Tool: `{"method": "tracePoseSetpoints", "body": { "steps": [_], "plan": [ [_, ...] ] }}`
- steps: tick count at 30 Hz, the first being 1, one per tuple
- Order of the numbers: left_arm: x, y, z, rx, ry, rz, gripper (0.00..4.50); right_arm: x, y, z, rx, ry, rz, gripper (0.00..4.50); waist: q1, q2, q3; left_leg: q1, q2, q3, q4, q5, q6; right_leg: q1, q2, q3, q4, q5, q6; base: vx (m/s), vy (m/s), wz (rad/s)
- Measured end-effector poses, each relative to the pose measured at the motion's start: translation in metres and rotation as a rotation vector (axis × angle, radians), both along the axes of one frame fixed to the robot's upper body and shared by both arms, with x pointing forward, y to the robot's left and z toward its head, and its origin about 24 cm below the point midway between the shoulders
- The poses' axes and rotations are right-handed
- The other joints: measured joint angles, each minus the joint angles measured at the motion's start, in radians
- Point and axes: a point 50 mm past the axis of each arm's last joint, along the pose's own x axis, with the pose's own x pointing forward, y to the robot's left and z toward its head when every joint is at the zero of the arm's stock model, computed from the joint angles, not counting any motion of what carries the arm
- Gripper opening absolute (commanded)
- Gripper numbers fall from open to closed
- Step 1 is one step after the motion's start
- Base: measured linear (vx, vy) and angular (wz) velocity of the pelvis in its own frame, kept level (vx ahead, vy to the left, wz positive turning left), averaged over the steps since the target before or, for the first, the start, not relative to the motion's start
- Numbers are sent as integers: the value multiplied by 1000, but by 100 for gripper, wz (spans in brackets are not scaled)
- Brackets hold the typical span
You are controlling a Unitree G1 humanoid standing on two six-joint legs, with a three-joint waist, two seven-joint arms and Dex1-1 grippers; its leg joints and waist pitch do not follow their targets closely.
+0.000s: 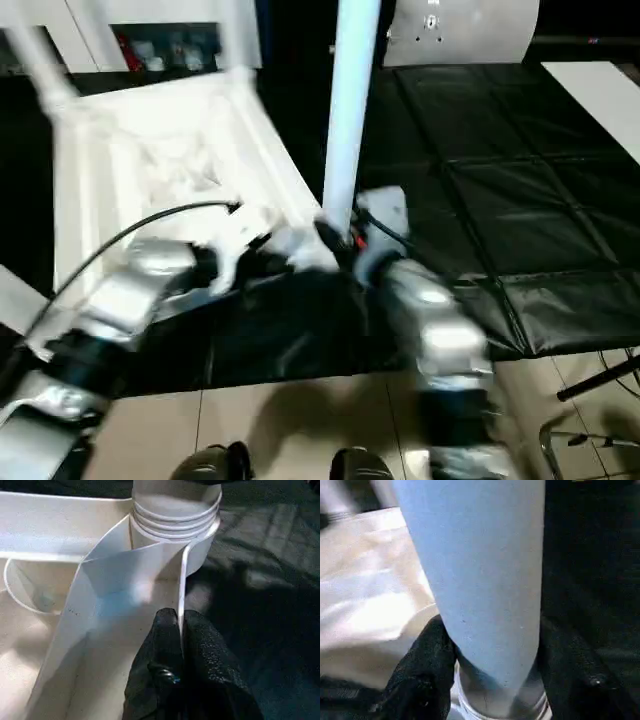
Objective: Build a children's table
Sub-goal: Rotate leg to tighten
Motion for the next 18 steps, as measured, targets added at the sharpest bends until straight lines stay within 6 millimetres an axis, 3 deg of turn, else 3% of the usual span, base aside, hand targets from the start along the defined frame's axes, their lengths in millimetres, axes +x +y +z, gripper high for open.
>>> {"method": "tracePoseSetpoints", "body": {
  "steps": [3, 6, 9, 18],
  "plan": [
    [1, -5, 1, -4, -11, 14, 0, 1, 3, 0, -6, -15, -53, 270, 2, 0, 0, -1, 0, 2, -2, 1, 3, 1, 0, 0, -5, 0, 0, 0, 0, 0],
    [0, -6, 1, -3, -13, 13, 0, -1, 5, 0, 10, -22, -73, 280, 4, 0, 0, -1, 0, 2, -3, 1, 6, 2, 0, 0, -7, 1, 0, 0, 0, 0],
    [0, -6, 1, 2, -19, 8, 0, -5, 3, -3, 23, -42, -64, 320, 5, 0, 0, -1, -1, 3, -3, 1, 7, 2, -1, 0, -9, 1, 0, 0, 0, 0],
    [-8, 19, -1, 36, -68, -150, 0, -19, -31, -3, -112, -79, 324, 402, 6, 7, 2, -1, 1, 3, -4, 1, 9, 2, 0, -1, -8, 1, 1, 0, 0, 0]
  ]
}}
